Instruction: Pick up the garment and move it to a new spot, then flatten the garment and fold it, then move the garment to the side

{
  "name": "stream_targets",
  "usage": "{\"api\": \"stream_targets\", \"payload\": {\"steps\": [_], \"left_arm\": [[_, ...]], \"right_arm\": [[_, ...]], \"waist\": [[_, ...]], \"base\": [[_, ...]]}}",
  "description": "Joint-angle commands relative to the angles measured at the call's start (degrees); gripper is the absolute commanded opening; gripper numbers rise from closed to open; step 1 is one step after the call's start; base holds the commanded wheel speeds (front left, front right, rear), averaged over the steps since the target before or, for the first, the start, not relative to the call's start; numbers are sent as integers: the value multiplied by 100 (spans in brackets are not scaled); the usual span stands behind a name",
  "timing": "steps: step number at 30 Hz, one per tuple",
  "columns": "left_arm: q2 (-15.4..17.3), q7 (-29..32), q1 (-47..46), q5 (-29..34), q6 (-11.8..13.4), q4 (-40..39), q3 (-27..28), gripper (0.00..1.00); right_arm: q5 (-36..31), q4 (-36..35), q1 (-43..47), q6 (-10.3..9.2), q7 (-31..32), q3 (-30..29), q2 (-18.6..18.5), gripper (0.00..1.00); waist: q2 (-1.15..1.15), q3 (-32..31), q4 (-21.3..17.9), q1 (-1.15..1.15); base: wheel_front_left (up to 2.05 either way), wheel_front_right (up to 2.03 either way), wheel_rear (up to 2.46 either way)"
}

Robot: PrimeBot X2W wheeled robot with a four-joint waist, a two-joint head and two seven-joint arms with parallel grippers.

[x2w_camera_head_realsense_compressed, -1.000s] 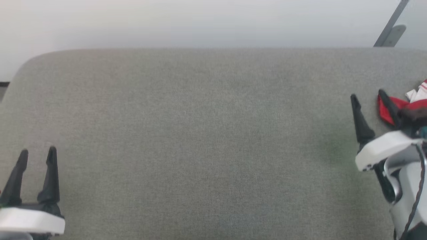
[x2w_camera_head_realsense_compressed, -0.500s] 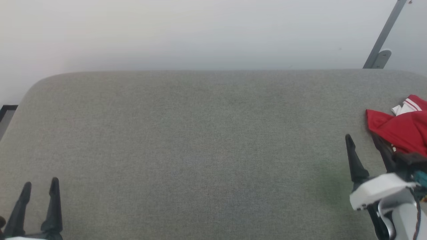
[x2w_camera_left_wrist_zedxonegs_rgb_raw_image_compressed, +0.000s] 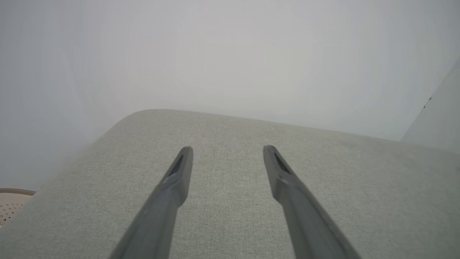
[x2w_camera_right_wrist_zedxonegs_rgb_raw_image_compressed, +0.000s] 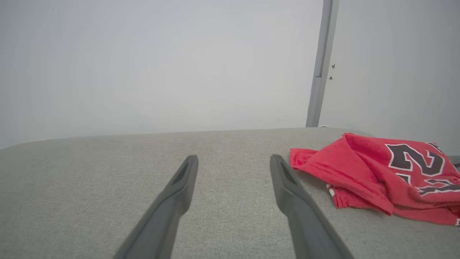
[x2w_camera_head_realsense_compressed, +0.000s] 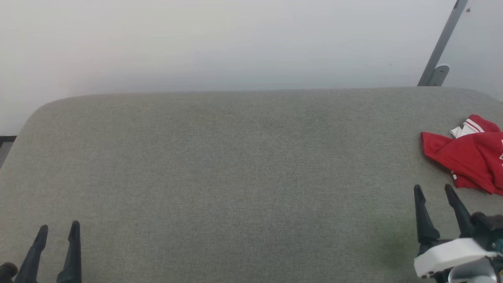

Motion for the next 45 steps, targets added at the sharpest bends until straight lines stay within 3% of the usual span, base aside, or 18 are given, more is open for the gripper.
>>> {"api": "stream_targets", "payload": {"steps": [1,17,45], "left_arm": [[12,-24,65,-24,-11,0,-10,100],[-116,-24,82,-11,-11,17,-226,100],[-116,-24,64,87,-11,-43,-329,100]], "right_arm": [[5,-79,94,-5,-26,-39,93,100],[-42,-667,694,-6,-26,-353,453,100],[-88,-750,844,-6,-26,-329,582,100]], "waist": [[0,-8,-12,0],[0,-90,-32,0],[0,-111,-56,0]], "base": [[0,0,0],[0,0,0],[0,0,0]]}}
